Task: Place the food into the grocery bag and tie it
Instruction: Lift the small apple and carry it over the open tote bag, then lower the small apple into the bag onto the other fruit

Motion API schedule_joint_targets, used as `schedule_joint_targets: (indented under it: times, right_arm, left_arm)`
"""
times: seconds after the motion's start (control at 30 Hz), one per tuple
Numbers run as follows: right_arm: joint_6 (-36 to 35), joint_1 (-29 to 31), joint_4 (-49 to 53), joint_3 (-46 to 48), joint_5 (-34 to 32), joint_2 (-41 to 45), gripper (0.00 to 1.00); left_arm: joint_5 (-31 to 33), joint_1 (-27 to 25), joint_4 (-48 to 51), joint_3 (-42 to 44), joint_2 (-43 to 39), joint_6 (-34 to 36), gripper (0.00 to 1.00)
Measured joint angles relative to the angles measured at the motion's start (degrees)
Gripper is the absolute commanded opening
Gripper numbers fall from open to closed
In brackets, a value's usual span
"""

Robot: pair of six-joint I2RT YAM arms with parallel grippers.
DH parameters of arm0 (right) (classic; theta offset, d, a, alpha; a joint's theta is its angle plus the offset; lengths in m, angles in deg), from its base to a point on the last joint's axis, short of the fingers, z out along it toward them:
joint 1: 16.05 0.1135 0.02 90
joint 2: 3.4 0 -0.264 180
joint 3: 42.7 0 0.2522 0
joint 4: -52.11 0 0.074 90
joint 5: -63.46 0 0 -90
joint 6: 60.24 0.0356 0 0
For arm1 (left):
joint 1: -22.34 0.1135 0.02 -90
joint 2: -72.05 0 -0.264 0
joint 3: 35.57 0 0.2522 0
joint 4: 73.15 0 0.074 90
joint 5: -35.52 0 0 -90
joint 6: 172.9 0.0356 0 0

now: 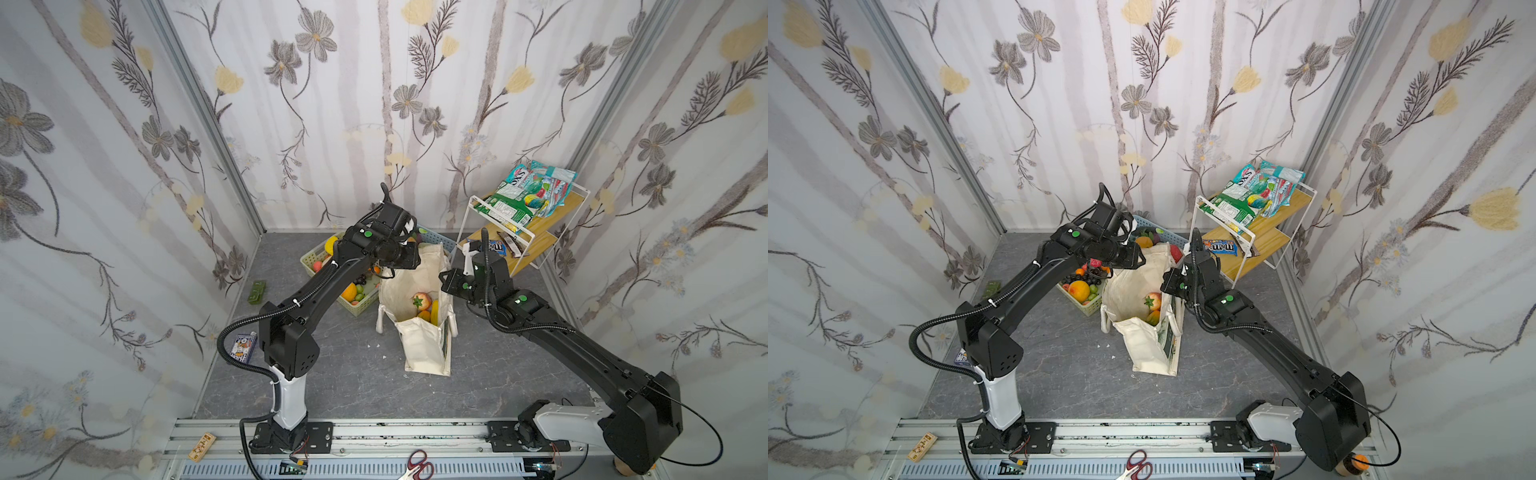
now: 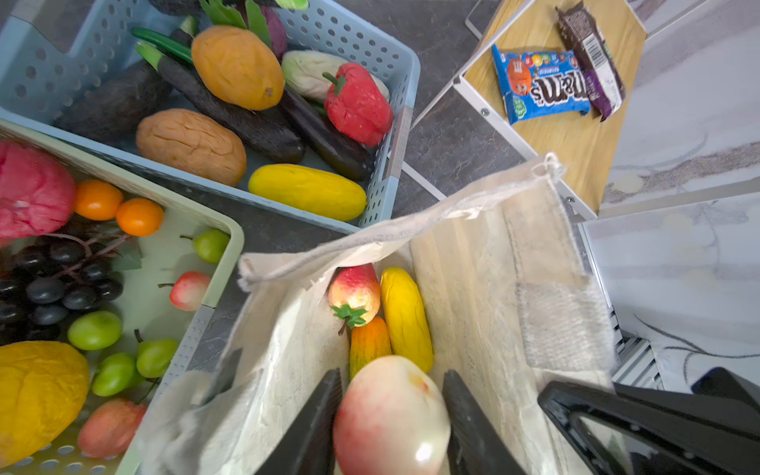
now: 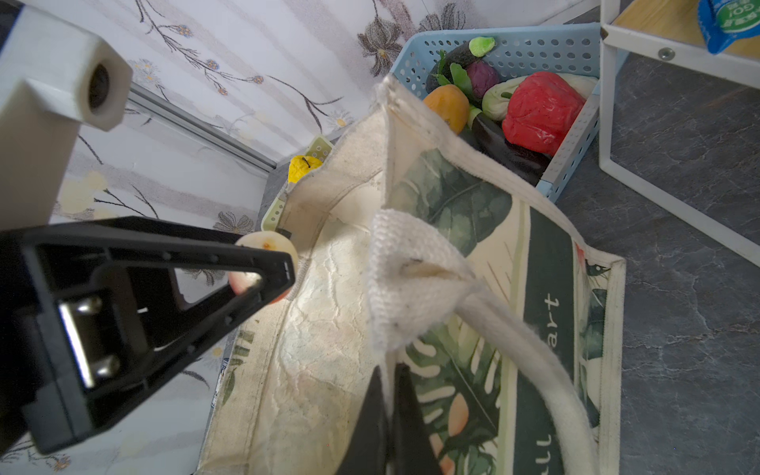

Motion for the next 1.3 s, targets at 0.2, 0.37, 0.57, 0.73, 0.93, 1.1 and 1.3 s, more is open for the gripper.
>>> schedule_joint_targets:
  times: [0.2,0.37,0.57,0.73,0.93,1.1,1.3]
  right_arm:
    - [0.0,-0.13,0.04,-0.31,0.02,-0.35,0.02]
    - [0.0,-0.5,0.28,-0.72,0.04,-0.72,0.02]
    - [0.0,-0.66,0.46,-1.18,0.04,-1.11,0.02]
    - [-0.02,-0.81,0.46,-1.4,0.04,-1.6,0.02]
    - [-0.02,-0.85,0.44,-1.46,0.07,-1.7,0.02]
    - [-0.04,-0.85,0.42,-1.44,0.07,-1.68,0.02]
    - [-0.04,-0.85,0.42,-1.11,0.07,-1.25,0.02]
  left_arm:
    - [-0.07,-1.46,-0.37,2.45,0.46,-0.07,0.43]
    - [0.59,-2.71,-0.9,5.05,0.79,-0.02,0.43]
    - [1.68,-4.57,-1.55,8.92,0.7,0.42,0.43]
    - [2.21,-5.92,-2.19,11.65,-0.31,0.72,0.43]
    - [2.67,-7.19,-3.08,14.82,-0.76,1.29,0.43]
    - [2.67,-7.63,-3.91,17.44,-0.74,1.29,0.43]
    - [2.62,-7.89,-5.18,18.4,0.83,1.27,0.43]
